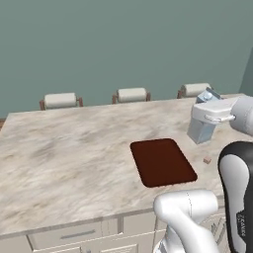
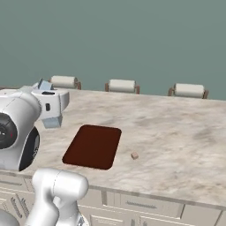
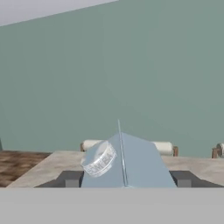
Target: Take out the milk from the fridge and place it on the tray on the counter. Then take the sugar cube near the tray and place it in the tray.
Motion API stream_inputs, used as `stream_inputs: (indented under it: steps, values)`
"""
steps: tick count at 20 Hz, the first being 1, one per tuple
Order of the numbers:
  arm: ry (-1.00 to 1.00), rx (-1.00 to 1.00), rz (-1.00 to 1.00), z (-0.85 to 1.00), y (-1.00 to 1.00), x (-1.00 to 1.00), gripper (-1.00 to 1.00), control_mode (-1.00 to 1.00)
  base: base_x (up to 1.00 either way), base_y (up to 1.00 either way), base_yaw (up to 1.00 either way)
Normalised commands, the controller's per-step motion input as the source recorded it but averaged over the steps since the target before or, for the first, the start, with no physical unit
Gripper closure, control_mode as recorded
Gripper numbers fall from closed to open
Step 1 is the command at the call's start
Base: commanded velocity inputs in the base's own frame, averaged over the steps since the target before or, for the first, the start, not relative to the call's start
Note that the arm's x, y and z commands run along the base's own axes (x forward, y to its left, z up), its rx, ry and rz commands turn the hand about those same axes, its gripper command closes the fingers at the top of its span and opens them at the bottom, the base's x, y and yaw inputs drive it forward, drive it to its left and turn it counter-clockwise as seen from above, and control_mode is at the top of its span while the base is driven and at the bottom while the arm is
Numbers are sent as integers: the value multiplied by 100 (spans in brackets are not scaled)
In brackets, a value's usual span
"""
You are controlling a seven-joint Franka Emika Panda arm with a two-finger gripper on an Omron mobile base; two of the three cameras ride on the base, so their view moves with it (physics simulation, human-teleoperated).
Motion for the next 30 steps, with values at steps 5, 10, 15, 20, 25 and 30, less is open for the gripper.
stream_inputs:
  steps: [5, 10, 15, 20, 25, 30]
  values:
    - [0, 0, 0, 0, 0, 0, 100, 100, 95, -5, 0]
    - [0, 0, 0, 0, 0, 0, 100, 100, 59, -4, -5]
    - [0, 0, 0, 0, 0, 0, 100, 100, 28, 0, -2]
    - [0, 0, 0, 0, 0, 0, 100, 100, -11, -1, 0]
    - [0, 0, 1, -7, -7, 12, 100, -100, -5, 0, 0]
    - [4, 0, 13, -33, -20, 36, 100, -100, 0, 0, 0]
